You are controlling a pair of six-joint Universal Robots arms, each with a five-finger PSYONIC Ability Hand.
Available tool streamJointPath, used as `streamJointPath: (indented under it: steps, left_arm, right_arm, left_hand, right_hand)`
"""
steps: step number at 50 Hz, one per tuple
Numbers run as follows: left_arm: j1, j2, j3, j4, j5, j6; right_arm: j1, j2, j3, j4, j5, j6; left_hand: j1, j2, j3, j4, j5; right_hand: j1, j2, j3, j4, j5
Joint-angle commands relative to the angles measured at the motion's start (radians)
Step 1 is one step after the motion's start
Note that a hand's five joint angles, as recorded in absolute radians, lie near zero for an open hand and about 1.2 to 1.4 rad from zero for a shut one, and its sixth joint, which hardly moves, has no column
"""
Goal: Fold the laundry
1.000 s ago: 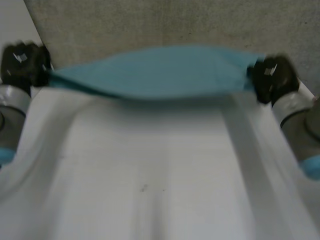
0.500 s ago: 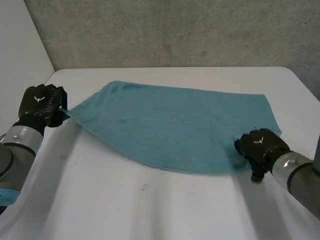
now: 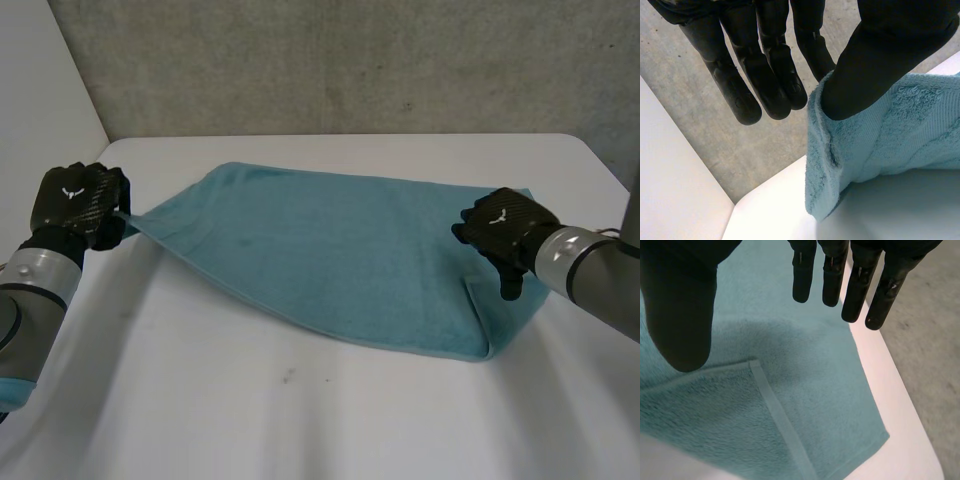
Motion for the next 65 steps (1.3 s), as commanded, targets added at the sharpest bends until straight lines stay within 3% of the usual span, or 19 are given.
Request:
streamJointPath:
  steps: [1,17,29,65]
  left_arm:
    - [0.0,0.0,-0.012,0.0,0.001,0.0]
    - [0.0,0.0,-0.012,0.0,0.001,0.0]
    - [0.0,0.0,-0.012,0.0,-0.001,0.0]
    - [0.0,0.003,-0.012,-0.005,-0.002,0.0]
  right_arm:
    - [-0.001,0.143,-0.098,0.011,-0.041,-0.181]
    - [-0.007,0.309,-0.172,0.017,-0.03,-0.221]
    - [-0.011,0.313,-0.165,0.012,-0.021,-0.227]
    - [-0.068,0.275,-0.092,0.0,0.022,-0.227]
  left_hand:
    - [0.248,0.192,0.199,0.197,0.264]
    - [0.248,0.192,0.199,0.197,0.264]
    - [0.248,0.192,0.199,0.197,0.264]
    - [0.248,0.192,0.199,0.197,0.264]
  right_hand:
    - [0.202,0.145,0.156,0.161,0.149]
    - [0.173,0.116,0.127,0.132,0.12]
    - [0.319,0.262,0.273,0.278,0.266]
    - [0.475,0.418,0.429,0.434,0.422]
